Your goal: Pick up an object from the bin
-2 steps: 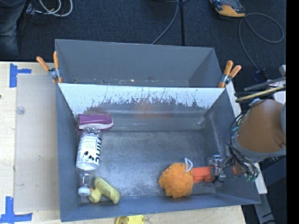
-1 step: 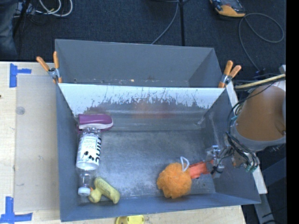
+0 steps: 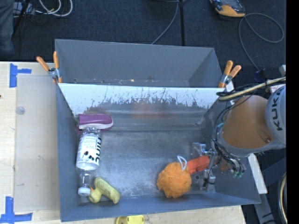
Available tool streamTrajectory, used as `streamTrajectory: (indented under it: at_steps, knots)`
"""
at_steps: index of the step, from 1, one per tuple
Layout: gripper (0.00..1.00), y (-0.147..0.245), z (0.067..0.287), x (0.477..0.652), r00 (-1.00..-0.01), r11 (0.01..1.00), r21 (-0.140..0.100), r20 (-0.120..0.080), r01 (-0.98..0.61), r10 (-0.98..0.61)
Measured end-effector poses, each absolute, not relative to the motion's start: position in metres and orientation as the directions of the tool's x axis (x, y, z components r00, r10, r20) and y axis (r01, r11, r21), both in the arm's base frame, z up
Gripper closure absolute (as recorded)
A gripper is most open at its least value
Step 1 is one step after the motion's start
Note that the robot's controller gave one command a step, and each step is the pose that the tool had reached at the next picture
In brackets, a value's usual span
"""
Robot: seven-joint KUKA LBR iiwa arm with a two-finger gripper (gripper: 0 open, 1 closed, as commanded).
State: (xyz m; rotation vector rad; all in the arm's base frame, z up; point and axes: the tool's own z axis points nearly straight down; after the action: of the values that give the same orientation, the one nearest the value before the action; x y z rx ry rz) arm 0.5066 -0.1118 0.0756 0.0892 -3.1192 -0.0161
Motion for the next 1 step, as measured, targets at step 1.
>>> streamTrajectory:
  at_steps: [1]
  knots:
    - [1.0, -0.1106, 0.0717, 0.5067, -0.998, 0.998, 0.009, 0.022, -0.065, -0.065]
